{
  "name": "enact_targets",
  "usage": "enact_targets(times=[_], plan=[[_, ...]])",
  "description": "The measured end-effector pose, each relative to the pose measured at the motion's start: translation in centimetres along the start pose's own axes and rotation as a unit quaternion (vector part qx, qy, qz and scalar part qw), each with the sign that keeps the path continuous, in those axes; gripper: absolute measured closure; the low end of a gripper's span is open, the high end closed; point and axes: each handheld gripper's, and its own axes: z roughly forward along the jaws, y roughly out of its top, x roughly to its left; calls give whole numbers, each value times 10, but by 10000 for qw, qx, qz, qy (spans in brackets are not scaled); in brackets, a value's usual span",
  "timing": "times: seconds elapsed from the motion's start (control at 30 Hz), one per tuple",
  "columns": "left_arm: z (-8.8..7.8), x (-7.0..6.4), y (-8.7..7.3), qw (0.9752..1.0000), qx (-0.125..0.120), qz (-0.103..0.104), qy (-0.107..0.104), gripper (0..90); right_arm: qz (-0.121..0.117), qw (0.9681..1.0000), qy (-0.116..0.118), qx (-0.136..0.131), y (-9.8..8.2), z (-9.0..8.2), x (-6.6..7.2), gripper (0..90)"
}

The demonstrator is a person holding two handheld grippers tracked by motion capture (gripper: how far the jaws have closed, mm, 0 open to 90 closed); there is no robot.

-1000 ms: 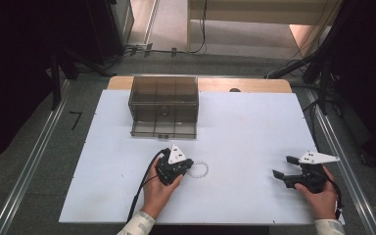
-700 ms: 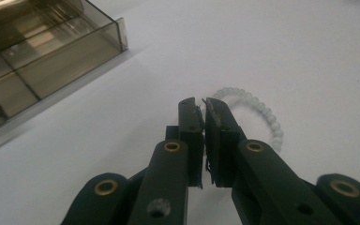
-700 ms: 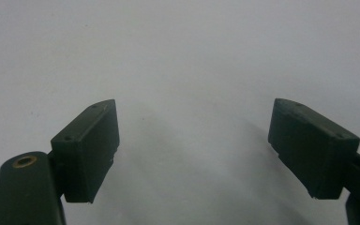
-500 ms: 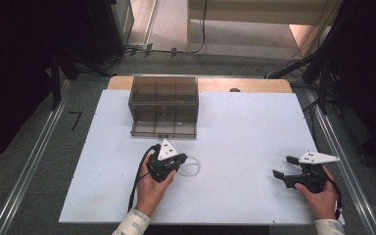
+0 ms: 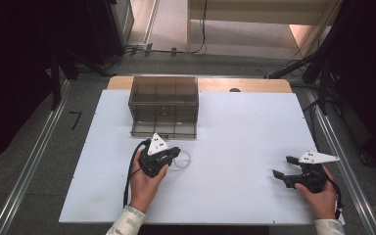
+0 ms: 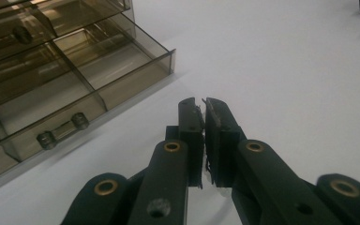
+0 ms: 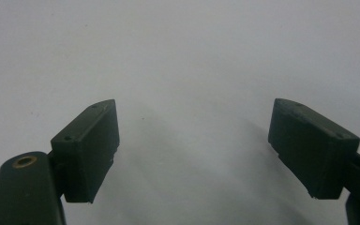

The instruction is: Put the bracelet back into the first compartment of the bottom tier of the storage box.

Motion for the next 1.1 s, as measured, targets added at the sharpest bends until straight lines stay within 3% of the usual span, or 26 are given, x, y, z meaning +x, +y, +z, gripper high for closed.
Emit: enact_targets(times=[0.57, 1.1], plan=[[-18, 20, 7, 9992, -257, -171, 250, 869, 5, 10000, 2, 4, 0, 0, 0, 155], [-27, 41, 9, 9979, -314, -283, 487, 869, 10, 10000, 2, 6, 0, 0, 0, 155]])
